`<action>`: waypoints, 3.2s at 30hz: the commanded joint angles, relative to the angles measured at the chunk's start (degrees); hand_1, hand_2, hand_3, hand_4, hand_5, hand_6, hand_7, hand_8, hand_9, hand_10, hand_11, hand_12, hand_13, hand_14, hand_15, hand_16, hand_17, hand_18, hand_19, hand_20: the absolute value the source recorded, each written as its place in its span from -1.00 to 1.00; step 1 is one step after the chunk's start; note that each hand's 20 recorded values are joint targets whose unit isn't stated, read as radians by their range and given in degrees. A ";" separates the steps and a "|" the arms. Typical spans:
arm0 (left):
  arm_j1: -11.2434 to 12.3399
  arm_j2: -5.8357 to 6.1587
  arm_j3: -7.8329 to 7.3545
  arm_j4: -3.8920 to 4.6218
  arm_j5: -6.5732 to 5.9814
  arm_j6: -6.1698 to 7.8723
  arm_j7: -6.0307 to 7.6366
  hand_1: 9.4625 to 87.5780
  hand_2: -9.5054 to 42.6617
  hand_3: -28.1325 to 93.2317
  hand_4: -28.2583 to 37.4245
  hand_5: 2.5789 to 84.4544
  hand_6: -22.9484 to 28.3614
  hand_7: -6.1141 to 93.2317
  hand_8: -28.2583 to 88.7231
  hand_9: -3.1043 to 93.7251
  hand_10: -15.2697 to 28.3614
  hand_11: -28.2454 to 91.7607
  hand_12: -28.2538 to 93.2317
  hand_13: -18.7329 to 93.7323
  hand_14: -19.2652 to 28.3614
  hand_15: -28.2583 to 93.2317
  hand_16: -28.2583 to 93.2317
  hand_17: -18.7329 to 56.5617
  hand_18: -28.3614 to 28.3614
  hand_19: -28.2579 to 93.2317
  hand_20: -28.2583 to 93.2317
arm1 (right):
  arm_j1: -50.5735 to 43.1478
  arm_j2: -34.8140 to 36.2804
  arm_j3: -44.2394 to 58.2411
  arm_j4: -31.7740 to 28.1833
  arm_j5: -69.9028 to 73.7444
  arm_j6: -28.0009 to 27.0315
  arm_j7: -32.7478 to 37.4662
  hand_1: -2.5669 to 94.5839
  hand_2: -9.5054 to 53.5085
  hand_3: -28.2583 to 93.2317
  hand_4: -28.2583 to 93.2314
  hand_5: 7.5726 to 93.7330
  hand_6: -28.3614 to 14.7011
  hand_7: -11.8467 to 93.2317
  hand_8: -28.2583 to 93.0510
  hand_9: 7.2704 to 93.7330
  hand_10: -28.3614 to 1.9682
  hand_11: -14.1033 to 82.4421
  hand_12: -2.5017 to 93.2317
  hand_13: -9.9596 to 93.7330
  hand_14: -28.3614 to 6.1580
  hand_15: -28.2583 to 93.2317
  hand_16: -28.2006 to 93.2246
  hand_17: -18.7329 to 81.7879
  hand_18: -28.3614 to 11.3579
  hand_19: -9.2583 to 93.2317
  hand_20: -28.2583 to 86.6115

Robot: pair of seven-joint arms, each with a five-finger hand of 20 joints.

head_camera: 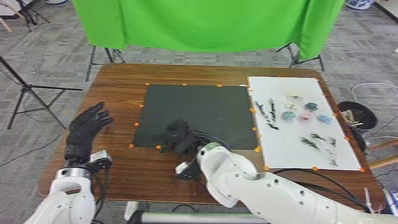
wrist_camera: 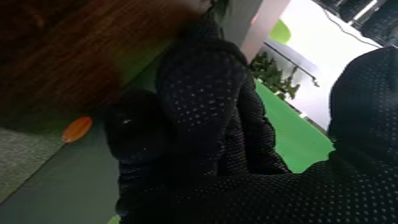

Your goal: Arrange flowers

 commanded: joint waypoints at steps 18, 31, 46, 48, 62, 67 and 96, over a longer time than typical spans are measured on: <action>4.18 -0.45 -3.19 -1.71 -0.50 0.44 -1.06 -0.53 -1.00 0.67 -0.96 -0.05 -0.12 -0.52 -0.68 -0.02 0.25 -0.22 -0.36 0.03 0.50 -0.06 -0.53 -0.29 0.53 -0.38 -0.19 | -31.80 27.10 50.11 -22.62 -22.96 -5.78 7.08 -0.43 -1.00 0.58 -0.64 0.10 0.14 -0.10 -0.68 0.61 -0.19 -0.34 -0.57 0.96 0.37 0.34 -0.02 0.65 -0.21 1.00 0.30; 4.58 -0.90 -2.96 -1.94 -0.09 0.47 -1.33 -0.53 -1.00 0.67 -0.96 -0.05 -0.12 -0.52 -0.68 -0.02 0.25 -0.22 -0.36 0.03 0.50 -0.06 -0.53 -0.29 0.53 -0.38 -0.19 | -57.46 29.15 71.63 -22.48 -30.79 -9.14 12.46 -0.39 -1.00 0.56 -0.67 0.21 0.13 -0.21 -0.64 0.68 -0.09 -0.29 -0.56 0.96 0.39 0.35 -0.03 0.65 -0.21 1.00 0.31; 5.19 -1.34 -2.87 -2.37 0.28 0.54 -1.28 -0.53 -1.00 0.66 -0.96 -0.05 -0.12 -0.52 -0.68 -0.02 0.26 -0.21 -0.36 0.03 0.50 -0.05 -0.53 -0.29 0.53 -0.37 -0.19 | -63.21 28.19 73.06 -20.29 -29.32 -10.38 13.83 -0.37 -1.00 0.57 -0.68 0.26 0.13 -0.21 -0.63 0.72 -0.05 -0.26 -0.55 0.96 0.40 0.35 -0.03 0.66 -0.20 1.00 0.32; 5.49 -1.43 -2.93 -2.48 0.09 0.69 -1.09 -0.53 -1.00 0.67 -0.96 -0.05 -0.12 -0.51 -0.68 -0.02 0.26 -0.21 -0.36 0.03 0.50 -0.05 -0.53 -0.29 0.53 -0.37 -0.19 | -63.25 28.16 72.70 -20.02 -29.57 -10.56 13.82 -0.37 -1.00 0.57 -0.68 0.26 0.13 -0.21 -0.63 0.72 -0.05 -0.26 -0.55 0.97 0.41 0.35 -0.03 0.66 -0.20 1.00 0.32; 5.66 -1.60 -2.76 -2.53 0.02 0.65 -1.32 -0.53 -1.00 0.66 -0.96 -0.05 -0.12 -0.52 -0.68 -0.02 0.25 -0.21 -0.36 0.02 0.50 -0.05 -0.53 -0.30 0.53 -0.38 -0.19 | -63.56 28.05 69.44 -17.91 -30.95 -6.64 15.61 0.03 -1.00 0.45 -0.73 0.33 0.20 -0.19 -0.21 0.85 0.08 -0.23 -0.55 1.00 0.49 0.36 -0.04 0.71 -0.12 1.00 0.29; 5.60 -1.51 -2.72 -2.52 -0.04 0.64 -1.38 -0.54 -1.00 0.67 -0.96 -0.04 -0.11 -0.52 -0.68 -0.02 0.26 -0.21 -0.36 0.03 0.50 -0.05 -0.53 -0.29 0.53 -0.37 -0.19 | -63.51 28.48 69.78 -18.20 -31.32 -3.04 14.67 0.14 -0.88 0.45 -0.79 0.48 0.24 -0.17 -0.19 0.95 0.14 -0.19 -0.54 1.00 0.51 0.43 -0.09 0.76 -0.08 1.00 0.30; 4.97 -0.43 -2.78 -2.49 0.46 -1.05 -2.30 -0.55 -1.00 0.67 -0.95 -0.06 -0.11 -0.53 -0.68 -0.02 0.25 -0.22 -0.36 0.02 0.50 -0.05 -0.53 -0.30 0.53 -0.37 -0.19 | -20.09 19.79 35.09 -23.53 -15.65 -1.56 9.02 0.15 -0.92 0.50 -0.76 0.59 0.21 -0.18 -0.20 1.00 0.13 -0.12 -0.53 1.00 0.54 0.48 -0.14 0.81 -0.04 1.00 0.33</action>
